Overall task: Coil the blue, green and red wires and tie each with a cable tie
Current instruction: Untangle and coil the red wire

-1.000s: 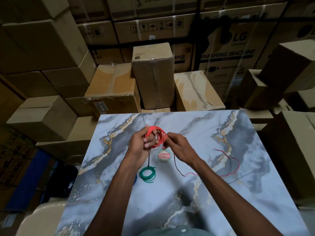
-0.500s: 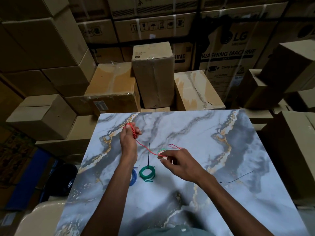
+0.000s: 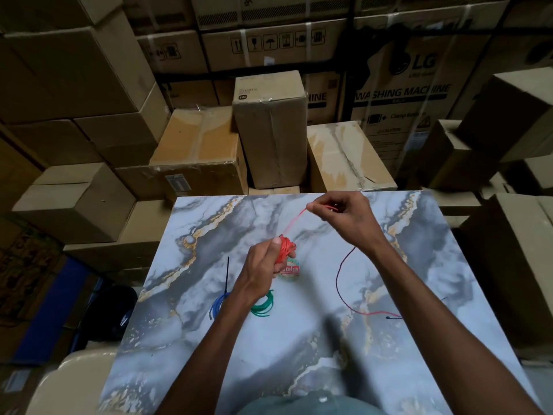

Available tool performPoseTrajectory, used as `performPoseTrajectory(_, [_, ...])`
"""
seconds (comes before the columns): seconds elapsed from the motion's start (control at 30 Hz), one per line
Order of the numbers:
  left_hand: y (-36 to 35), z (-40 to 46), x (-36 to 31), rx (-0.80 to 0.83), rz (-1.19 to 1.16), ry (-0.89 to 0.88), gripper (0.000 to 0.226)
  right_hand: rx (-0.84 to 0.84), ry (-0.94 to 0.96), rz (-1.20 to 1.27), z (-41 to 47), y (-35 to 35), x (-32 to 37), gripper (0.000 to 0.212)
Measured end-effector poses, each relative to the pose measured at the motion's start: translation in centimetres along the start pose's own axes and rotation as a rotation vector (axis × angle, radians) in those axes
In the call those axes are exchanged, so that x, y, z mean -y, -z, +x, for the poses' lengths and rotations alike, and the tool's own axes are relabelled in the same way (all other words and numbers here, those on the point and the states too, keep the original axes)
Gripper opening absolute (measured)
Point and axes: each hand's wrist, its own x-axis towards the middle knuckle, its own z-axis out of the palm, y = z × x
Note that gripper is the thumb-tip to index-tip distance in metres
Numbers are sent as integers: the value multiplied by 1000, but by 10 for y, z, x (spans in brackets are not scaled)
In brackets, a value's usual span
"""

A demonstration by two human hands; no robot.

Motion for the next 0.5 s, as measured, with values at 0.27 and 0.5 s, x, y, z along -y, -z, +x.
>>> performPoseTrajectory(0.27, [0, 7, -23, -160, -441, 98, 47, 97, -326, 190, -21, -26, -51, 39])
performPoseTrajectory(0.5, [16, 18, -25, -330, -662, 153, 43, 444, -687, 237, -67, -55, -90, 59])
